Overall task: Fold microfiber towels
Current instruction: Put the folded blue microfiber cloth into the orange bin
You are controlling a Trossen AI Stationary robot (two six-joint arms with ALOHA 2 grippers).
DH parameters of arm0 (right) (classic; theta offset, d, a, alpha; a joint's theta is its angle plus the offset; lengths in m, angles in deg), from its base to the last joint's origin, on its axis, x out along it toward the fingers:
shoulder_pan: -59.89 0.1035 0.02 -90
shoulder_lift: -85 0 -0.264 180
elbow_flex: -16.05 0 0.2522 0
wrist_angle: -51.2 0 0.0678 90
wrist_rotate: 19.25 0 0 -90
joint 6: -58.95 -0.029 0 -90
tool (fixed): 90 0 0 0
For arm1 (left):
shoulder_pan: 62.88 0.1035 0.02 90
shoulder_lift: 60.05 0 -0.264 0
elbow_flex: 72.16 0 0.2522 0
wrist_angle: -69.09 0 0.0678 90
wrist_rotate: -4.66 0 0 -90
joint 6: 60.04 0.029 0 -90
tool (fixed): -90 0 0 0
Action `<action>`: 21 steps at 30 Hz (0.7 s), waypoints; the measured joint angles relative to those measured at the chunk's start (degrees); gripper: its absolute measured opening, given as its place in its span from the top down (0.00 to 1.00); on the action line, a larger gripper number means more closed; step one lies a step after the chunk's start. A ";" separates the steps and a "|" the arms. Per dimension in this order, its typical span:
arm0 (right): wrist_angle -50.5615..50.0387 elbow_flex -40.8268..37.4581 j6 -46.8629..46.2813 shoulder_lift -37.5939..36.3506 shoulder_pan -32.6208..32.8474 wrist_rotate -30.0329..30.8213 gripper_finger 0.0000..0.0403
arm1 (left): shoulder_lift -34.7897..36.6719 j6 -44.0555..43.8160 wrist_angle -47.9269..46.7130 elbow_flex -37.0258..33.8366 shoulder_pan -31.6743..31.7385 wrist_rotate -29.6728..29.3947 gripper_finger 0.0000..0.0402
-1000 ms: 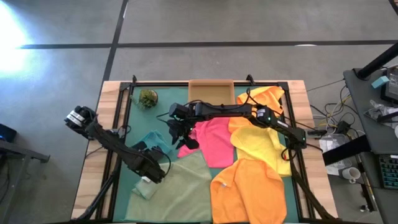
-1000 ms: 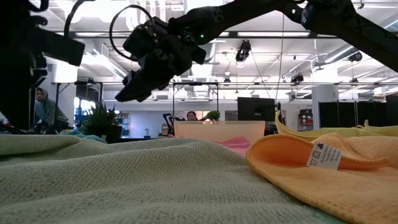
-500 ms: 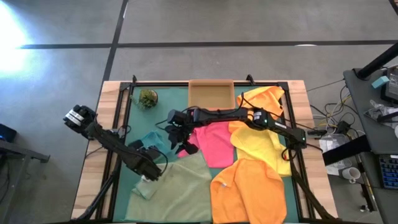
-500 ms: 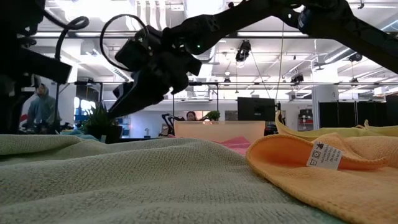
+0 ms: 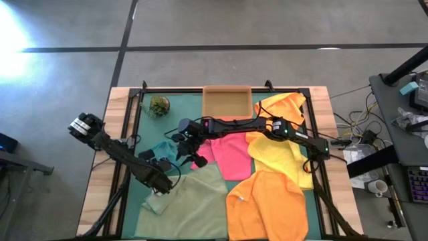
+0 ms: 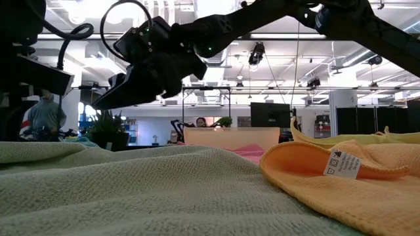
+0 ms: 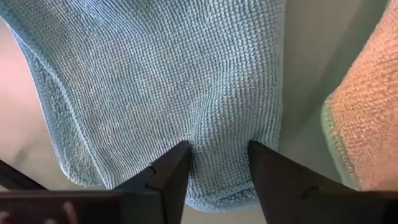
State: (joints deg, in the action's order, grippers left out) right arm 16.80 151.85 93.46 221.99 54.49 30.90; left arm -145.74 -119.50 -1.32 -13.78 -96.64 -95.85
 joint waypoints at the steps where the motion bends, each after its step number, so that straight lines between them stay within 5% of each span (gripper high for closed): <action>1: -0.02 -0.22 -0.02 0.00 -0.01 0.10 0.66 | 0.00 0.00 0.43 0.00 0.00 0.01 0.68; 11: -0.02 -1.09 -0.93 0.00 0.14 0.93 0.66 | 0.03 -0.11 2.26 0.79 0.03 0.11 0.96; 21: 0.24 -1.09 -2.53 0.00 0.16 1.01 0.66 | 0.24 0.14 2.26 1.07 0.67 4.67 0.88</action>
State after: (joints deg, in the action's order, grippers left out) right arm 17.04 150.76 90.94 221.99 54.65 31.92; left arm -145.50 -119.36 0.94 -12.71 -95.97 -91.18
